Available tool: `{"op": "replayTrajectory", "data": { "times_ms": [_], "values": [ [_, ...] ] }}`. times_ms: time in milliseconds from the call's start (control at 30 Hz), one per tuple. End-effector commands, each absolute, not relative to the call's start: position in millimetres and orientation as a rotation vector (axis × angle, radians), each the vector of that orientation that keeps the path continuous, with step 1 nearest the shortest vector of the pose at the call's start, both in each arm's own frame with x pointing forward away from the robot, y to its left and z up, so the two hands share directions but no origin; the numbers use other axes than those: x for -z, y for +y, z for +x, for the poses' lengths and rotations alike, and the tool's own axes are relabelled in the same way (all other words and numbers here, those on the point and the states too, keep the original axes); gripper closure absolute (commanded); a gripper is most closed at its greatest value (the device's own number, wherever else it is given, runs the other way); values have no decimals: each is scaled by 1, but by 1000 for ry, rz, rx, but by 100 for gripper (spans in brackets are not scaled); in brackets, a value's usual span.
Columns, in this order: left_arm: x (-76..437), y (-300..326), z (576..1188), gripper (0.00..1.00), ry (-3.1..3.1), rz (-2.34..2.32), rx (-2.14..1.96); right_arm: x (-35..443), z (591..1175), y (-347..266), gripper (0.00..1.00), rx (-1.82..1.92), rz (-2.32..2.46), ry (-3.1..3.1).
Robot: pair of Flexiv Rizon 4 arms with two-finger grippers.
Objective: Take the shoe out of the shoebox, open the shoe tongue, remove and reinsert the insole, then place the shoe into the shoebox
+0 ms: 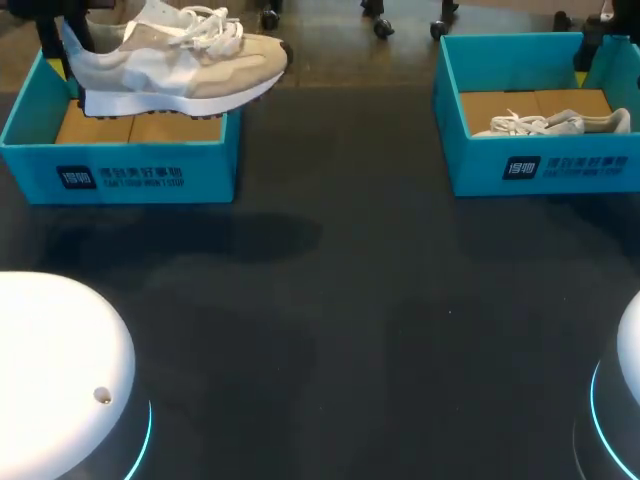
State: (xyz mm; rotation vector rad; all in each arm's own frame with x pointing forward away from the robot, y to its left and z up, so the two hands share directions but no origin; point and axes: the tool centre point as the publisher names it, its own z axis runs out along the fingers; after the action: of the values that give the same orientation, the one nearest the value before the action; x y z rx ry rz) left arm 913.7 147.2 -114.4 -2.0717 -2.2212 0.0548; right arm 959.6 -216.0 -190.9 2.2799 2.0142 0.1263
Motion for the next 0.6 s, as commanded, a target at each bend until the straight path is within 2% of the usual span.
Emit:
{"op": "replayTrajectory", "data": {
  "times_ms": [33,267,600],
  "values": [
    [124,134,883,100,-2359,-2220,432,191,960,-216,0,-125,2280,2014],
    [137,111,840,100,-2318,-2204,536,191,960,-216,0,-125,2280,2014],
    [153,90,798,100,-2306,-2177,471,191,960,-216,0,-125,2280,2014]
  ]
}}
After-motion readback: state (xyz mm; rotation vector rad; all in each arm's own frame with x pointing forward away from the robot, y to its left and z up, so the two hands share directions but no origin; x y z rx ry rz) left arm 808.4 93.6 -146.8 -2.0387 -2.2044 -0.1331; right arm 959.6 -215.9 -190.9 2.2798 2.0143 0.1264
